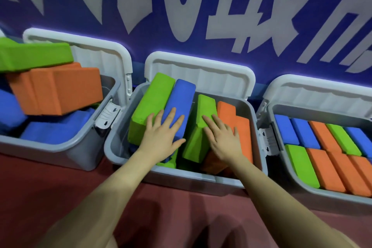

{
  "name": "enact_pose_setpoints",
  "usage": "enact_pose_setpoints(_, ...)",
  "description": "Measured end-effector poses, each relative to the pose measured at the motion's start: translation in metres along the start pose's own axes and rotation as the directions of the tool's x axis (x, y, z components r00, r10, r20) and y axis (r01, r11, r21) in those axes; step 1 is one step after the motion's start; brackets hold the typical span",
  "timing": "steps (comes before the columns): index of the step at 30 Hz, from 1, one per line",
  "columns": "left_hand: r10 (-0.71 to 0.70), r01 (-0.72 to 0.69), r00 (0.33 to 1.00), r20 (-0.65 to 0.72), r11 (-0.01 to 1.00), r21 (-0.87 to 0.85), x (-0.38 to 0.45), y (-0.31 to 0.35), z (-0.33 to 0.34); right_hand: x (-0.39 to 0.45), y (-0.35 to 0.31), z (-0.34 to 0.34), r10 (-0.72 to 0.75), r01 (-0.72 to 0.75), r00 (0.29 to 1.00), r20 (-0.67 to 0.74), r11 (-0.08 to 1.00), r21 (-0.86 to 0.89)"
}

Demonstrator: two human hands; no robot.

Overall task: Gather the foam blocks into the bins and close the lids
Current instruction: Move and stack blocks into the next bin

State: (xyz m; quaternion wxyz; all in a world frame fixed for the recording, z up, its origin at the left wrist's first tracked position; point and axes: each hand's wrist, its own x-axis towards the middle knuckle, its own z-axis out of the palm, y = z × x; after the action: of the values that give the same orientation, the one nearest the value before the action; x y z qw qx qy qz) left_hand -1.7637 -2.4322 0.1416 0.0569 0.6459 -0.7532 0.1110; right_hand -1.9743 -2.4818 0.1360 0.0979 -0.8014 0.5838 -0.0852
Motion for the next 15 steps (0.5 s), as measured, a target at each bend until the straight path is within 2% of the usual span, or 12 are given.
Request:
enact_pose_setpoints(4,0.031,-0.033,0.998,0.050,0.999,0.028,0.006,0.006,0.000,0.004,0.009,-0.003,-0.067,0.071,0.997,0.042,0.993,-0.099)
enact_pose_setpoints(7,0.042,-0.043,0.999,0.033,0.999,0.013,0.011,0.008,-0.001,0.008,0.016,-0.006,-0.111,0.108,0.993,-0.045,0.992,-0.065)
enact_pose_setpoints(10,0.019,-0.021,0.999,-0.041,0.998,-0.053,0.018,0.015,-0.002,0.004,0.024,-0.004,-0.167,0.162,0.965,-0.203,0.986,-0.039)
enact_pose_setpoints(15,0.057,-0.074,0.980,-0.193,0.994,-0.083,0.024,0.024,-0.001,0.012,0.026,-0.006,-0.143,0.155,0.965,-0.222,0.987,0.039)
